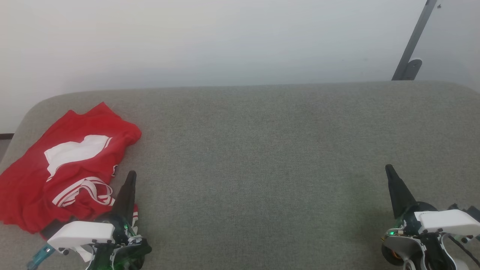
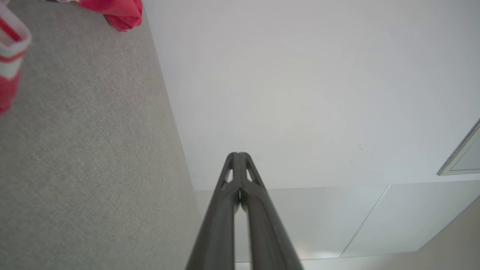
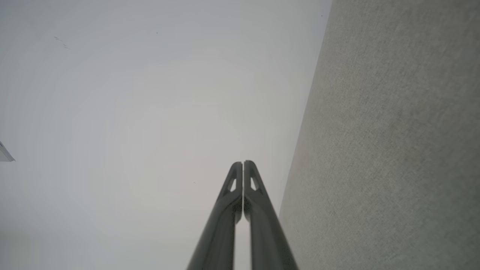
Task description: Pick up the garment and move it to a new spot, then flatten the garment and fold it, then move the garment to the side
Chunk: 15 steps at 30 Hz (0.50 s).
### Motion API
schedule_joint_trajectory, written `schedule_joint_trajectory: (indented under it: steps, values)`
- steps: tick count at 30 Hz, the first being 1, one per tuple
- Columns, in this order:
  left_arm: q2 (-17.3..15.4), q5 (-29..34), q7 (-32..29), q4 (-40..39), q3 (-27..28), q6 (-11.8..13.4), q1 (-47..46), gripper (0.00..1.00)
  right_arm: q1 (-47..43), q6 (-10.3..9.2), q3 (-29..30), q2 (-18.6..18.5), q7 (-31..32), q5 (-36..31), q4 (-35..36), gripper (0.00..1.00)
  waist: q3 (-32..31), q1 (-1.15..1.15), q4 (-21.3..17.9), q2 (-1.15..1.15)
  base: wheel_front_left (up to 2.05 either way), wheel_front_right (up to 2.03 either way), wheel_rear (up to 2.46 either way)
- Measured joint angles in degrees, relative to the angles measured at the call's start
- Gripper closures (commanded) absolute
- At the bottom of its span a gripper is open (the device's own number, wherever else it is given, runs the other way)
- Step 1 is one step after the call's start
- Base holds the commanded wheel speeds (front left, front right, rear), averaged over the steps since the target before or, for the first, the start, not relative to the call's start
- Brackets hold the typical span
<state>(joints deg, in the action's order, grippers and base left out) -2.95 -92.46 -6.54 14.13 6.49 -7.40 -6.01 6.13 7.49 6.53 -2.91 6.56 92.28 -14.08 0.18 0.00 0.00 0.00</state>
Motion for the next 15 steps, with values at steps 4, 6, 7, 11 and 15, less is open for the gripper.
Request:
schedule_joint_trajectory:
  steps: [4,6,7,11,15]
  values:
    - [0.0,0.0,0.0,0.0,0.0,0.0,0.0,1.00,0.0,0.00,0.0,0.0,0.0,0.0,0.0,1.00,0.0,0.00,0.0,0.00,0.00,0.00,0.00]
    - [0.0,0.0,0.0,0.0,0.0,0.0,0.0,1.00,0.0,0.00,0.0,0.0,0.0,0.0,0.0,1.00,0.0,0.00,0.0,0.00,0.00,0.00,0.00]
    - [0.0,0.0,0.0,0.0,0.0,0.0,0.0,1.00,0.0,0.00,0.0,0.0,0.0,0.0,0.0,1.00,0.0,0.00,0.0,0.00,0.00,0.00,0.00]
    - [0.0,0.0,0.0,0.0,0.0,0.0,0.0,1.00,0.0,0.00,0.0,0.0,0.0,0.0,0.0,1.00,0.0,0.00,0.0,0.00,0.00,0.00,0.00]
    - [0.0,0.0,0.0,0.0,0.0,0.0,0.0,1.00,0.0,0.00,0.0,0.0,0.0,0.0,0.0,1.00,0.0,0.00,0.0,0.00,0.00,0.00,0.00]
